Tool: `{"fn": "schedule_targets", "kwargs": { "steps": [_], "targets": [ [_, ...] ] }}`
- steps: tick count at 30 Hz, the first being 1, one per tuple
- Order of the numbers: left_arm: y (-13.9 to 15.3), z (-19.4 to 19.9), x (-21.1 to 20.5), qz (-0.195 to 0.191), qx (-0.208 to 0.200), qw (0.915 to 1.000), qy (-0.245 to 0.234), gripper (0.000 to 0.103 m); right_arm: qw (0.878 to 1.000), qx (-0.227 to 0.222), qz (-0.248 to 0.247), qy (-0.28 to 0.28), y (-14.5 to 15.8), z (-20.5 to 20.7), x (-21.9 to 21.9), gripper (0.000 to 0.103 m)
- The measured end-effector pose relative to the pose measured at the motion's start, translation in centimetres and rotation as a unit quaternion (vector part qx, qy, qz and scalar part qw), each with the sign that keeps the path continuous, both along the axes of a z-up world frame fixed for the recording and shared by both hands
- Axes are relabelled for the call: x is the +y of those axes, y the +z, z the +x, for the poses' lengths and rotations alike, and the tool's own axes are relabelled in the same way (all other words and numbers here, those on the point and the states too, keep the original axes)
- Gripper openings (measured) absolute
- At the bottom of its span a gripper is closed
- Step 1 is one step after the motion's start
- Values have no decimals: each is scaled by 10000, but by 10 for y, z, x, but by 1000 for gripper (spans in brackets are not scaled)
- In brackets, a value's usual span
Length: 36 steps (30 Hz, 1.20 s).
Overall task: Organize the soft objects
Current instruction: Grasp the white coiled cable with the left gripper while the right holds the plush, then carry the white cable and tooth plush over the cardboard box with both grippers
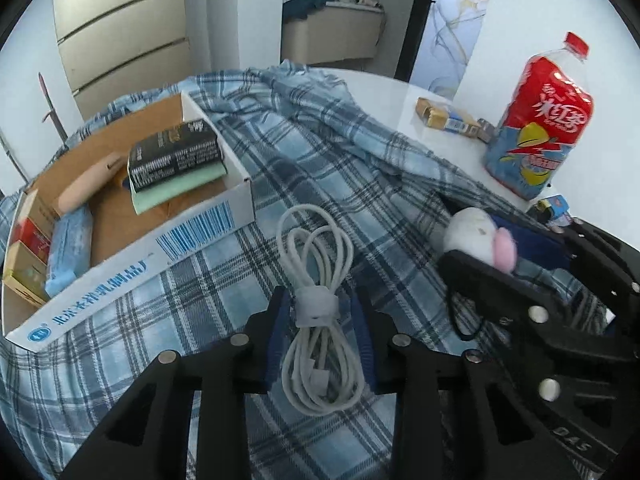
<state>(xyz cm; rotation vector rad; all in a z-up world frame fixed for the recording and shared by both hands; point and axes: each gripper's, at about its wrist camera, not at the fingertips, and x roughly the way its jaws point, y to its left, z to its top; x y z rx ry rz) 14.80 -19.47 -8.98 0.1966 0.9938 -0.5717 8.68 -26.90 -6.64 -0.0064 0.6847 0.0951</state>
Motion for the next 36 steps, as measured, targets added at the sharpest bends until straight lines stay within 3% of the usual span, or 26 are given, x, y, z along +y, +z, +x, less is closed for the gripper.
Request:
{"fn": "schedule_targets", "kwargs": {
  "steps": [4, 6, 13, 18, 25, 30, 36],
  "targets": [
    [-5, 3, 1, 99, 35, 9999, 7, 33, 10000, -3, -10, -6, 0, 0, 0, 35],
    [-4, 2, 2, 42, 4, 10000, 7, 23, 10000, 4, 7, -11, 1, 0, 0, 35],
    [20, -17, 17, -62, -480, 9988, 7, 22, 9999, 78, 69, -45, -2, 3, -3, 36],
    [44, -39, 51, -208, -881, 9955, 269, 22, 9999, 61, 85, -12, -2, 1, -3, 36],
    [69, -81, 110, -268, -2048, 9750, 816, 22, 9999, 44, -124, 91, -1, 1, 6, 36],
    [76, -84, 138, -555, -2358, 9643, 1071, 22, 9997, 66, -251, 39, -1, 2, 10, 36],
    [76, -91, 160, -1041, -2680, 9497, 1243, 22, 9986, -225, -470, -86, 13, -7, 14, 36]
  ]
}}
